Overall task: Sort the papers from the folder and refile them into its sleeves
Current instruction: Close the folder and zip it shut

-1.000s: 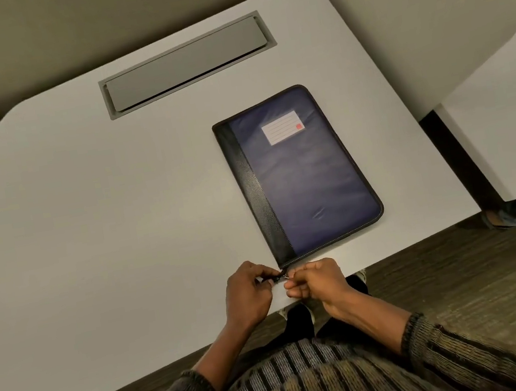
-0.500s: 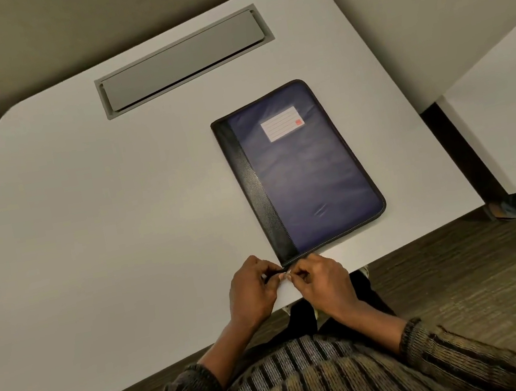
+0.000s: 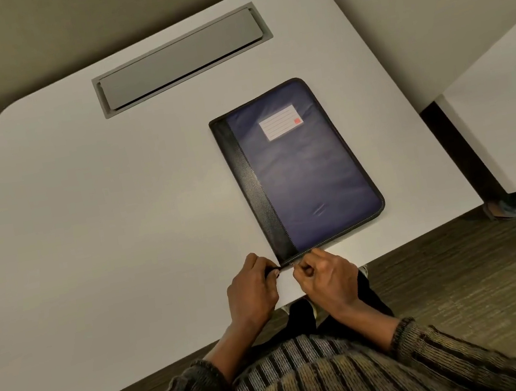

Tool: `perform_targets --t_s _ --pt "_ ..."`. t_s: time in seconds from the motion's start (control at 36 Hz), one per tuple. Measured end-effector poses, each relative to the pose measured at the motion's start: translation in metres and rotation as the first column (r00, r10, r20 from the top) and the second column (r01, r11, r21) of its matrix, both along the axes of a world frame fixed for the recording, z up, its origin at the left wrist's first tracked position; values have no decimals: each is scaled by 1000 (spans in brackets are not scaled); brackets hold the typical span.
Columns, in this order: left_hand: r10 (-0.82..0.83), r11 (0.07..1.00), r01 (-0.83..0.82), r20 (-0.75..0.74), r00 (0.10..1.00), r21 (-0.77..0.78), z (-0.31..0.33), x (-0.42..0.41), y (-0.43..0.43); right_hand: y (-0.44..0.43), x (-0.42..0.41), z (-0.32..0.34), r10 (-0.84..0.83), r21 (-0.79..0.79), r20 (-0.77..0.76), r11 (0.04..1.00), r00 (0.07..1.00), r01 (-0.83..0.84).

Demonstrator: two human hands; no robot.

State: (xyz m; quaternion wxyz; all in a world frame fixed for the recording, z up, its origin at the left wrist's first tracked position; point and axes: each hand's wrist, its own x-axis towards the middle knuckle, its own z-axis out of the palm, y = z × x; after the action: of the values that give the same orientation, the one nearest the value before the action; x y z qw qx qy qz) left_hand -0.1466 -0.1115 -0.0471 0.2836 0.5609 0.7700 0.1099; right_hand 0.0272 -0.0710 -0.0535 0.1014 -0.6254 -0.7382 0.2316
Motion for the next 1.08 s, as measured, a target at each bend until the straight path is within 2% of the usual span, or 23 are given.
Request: perform_targets --t_s 0.14,0.25,0.53,0.64,0.72,0.86,1.0,1.08 --pt "-23 1000 23 -45 999 8 2 2 -1 1 1 2 -78 -4 -4 997 997 78" --pt "-5 1000 4 -69 998 -10 6 4 -1 6 9 1 -217 -36 -18 976 976 216" --pt "30 996 -37 -88 996 -76 14 8 4 33 63 -3 -386 12 -10 922 922 387" --pt "1 990 -16 -111 994 -141 19 13 11 38 76 -5 -379 20 -23 925 925 379" --pt "-39 987 10 -182 982 -160 24 19 18 39 84 -7 -319 10 -37 948 947 319" --pt "-58 997 45 -229 972 -65 43 40 42 44 96 -10 -274 3 -108 961 956 276" --pt "-254 960 277 -277 927 46 29 61 67 48 103 -12 -234 10 -97 972 968 236" --pt "-339 931 363 -288 895 32 7 64 77 52 105 -15 -201 12 -64 979 977 202"
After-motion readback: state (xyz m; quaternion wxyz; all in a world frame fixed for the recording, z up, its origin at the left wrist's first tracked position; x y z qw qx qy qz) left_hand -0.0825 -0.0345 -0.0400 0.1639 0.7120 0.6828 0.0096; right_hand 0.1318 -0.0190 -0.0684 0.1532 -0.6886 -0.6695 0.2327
